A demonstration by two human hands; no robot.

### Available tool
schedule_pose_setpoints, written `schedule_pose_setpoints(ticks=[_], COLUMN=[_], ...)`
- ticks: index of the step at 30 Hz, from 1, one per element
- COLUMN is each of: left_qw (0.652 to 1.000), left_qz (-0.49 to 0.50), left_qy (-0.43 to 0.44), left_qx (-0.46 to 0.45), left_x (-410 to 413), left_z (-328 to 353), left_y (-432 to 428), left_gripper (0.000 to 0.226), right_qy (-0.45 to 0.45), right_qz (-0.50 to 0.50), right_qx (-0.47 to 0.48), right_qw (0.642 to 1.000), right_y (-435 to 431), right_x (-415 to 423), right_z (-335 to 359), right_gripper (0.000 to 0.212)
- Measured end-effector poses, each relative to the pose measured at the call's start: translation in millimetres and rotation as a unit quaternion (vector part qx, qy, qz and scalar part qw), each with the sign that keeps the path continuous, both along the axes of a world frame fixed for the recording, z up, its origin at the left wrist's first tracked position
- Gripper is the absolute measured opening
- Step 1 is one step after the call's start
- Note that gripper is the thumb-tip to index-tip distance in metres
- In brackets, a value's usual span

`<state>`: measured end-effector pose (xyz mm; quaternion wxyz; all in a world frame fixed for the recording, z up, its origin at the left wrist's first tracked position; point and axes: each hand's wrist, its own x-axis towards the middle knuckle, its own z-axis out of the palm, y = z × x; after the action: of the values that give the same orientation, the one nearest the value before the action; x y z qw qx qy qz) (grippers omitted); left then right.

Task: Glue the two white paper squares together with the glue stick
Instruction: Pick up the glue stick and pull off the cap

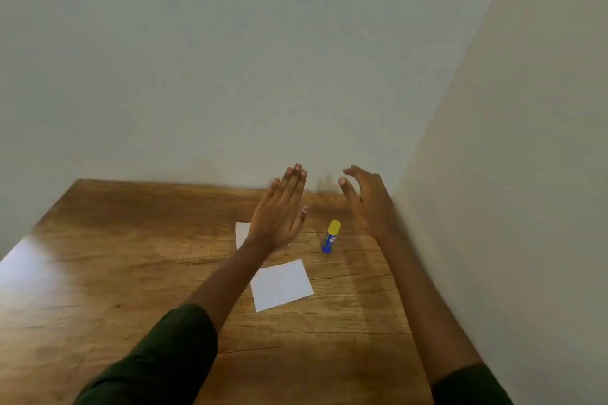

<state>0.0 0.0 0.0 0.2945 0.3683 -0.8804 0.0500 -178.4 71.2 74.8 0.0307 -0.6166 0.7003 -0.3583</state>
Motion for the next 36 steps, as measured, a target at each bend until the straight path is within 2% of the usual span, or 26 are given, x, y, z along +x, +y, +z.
schedule_pose_setpoints(ticks=[7, 10, 12, 15, 20, 26, 30, 33, 35, 36], left_qw=[0.997, 0.991, 0.983, 0.965, 0.910, 0.883, 0.894, 0.897, 0.896, 0.895], left_qz=[-0.018, -0.029, -0.039, -0.047, -0.091, -0.025, -0.023, -0.023, -0.018, -0.014], left_qy=[-0.002, 0.005, 0.039, 0.103, 0.210, 0.290, 0.268, 0.247, 0.238, 0.237], left_qx=[0.080, 0.128, 0.178, 0.238, 0.347, 0.368, 0.358, 0.365, 0.374, 0.378], left_x=[-2.0, -2.0, -3.6, -5.6, -18.1, -24.1, -17.4, -11.9, -8.9, -7.6], left_z=[-22.1, -29.9, -32.7, -33.2, -21.7, -4.1, 2.1, 3.1, 3.4, 3.7], left_y=[17.8, 24.1, 27.2, 35.2, 49.4, 52.5, 51.3, 50.1, 48.2, 47.5], left_gripper=[0.063, 0.064, 0.066, 0.064, 0.049, 0.030, 0.024, 0.027, 0.027, 0.028], right_qy=[0.023, 0.042, 0.046, 0.055, 0.042, 0.050, 0.064, 0.060, 0.043, 0.032], right_qz=[-0.032, -0.028, -0.025, -0.014, 0.022, 0.072, 0.102, 0.142, 0.165, 0.169], right_qx=[0.094, 0.096, 0.098, 0.104, 0.094, 0.049, 0.049, 0.057, 0.041, 0.029], right_qw=[0.995, 0.994, 0.994, 0.993, 0.994, 0.995, 0.992, 0.986, 0.984, 0.985], right_y=[21.6, 21.1, 19.5, 19.1, 17.3, 12.3, 11.5, 13.3, 16.6, 17.3], right_x=[8.1, 10.1, 11.1, 12.5, 17.1, 33.3, 35.5, 38.6, 39.7, 38.8], right_z=[-36.1, -43.3, -45.3, -47.4, -47.5, -33.6, -32.5, -27.7, -21.4, -19.5], right_gripper=[0.050, 0.033, 0.026, 0.028, 0.023, 0.011, 0.007, 0.011, 0.029, 0.030])
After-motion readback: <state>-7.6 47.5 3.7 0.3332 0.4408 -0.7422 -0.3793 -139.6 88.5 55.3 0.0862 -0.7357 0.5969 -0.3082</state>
